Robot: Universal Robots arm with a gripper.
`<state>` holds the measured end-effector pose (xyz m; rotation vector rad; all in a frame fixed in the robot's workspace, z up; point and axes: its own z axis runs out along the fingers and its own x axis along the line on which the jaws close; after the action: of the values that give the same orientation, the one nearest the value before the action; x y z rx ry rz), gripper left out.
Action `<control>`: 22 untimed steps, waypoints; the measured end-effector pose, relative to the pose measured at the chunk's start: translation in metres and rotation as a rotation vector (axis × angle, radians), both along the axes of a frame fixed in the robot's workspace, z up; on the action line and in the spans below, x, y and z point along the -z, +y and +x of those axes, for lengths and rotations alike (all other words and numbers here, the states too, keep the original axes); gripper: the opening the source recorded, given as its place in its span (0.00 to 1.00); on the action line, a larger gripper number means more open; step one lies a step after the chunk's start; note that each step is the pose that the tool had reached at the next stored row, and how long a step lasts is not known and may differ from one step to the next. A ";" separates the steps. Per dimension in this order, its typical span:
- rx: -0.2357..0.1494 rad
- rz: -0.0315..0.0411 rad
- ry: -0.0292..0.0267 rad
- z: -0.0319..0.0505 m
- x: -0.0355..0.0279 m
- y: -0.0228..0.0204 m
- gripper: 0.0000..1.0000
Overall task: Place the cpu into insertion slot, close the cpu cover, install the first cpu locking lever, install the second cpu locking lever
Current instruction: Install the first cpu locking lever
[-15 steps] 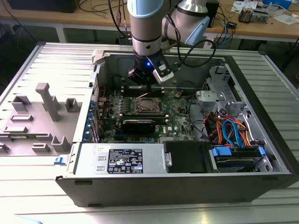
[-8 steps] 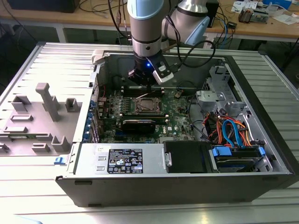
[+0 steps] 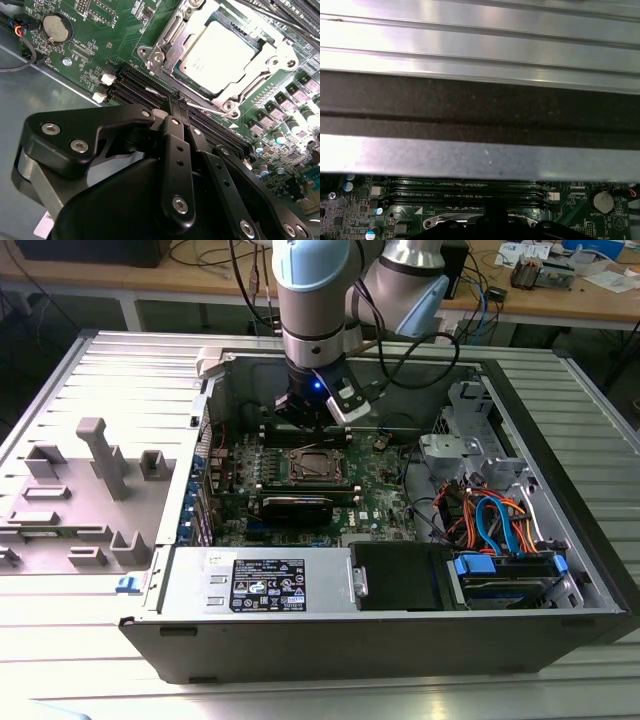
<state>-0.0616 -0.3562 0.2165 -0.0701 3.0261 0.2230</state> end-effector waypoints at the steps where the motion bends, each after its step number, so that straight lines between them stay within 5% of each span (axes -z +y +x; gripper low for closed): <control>1: 0.000 0.0000 0.0000 0.0000 0.0000 0.0000 0.11; 22: 0.012 -0.0004 -0.0002 0.0055 0.0045 0.0046 0.11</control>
<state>-0.0561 -0.3515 0.2120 -0.0514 3.0254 0.2214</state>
